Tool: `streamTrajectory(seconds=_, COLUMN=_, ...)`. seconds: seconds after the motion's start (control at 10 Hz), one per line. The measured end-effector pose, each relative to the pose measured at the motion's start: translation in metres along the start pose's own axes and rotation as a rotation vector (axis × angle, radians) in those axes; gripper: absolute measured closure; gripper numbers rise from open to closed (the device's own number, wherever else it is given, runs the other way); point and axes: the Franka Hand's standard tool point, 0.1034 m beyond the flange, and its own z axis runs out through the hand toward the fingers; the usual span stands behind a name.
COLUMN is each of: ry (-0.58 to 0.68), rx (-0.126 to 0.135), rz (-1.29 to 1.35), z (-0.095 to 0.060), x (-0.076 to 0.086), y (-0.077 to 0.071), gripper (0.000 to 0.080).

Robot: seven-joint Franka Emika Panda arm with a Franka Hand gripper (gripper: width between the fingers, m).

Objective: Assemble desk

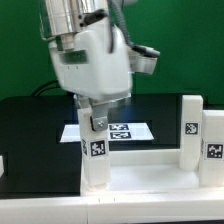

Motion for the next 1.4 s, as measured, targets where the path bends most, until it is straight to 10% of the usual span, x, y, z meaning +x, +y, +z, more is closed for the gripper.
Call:
streamTrajectory(seconds=0.5, ry=-0.016, rx=0.007, rz=0.154, z=0.001, x=-0.001, y=0.0, gripper=0.0514)
streamTrajectory(seconds=0.7, ry=-0.036, rx=-0.028, rz=-0.276, z=-0.001, x=0.003, y=0.0, gripper=0.0215)
streamTrajectory(seconds=1.2, ry=-0.039, rx=-0.044, rz=-0.669, z=-0.001, x=0.007, y=0.001, gripper=0.0151)
streamTrajectory(seconds=1.4, ry=0.002, rx=-0.093, rz=-1.087, z=-0.002, x=0.005, y=-0.003, gripper=0.0151)
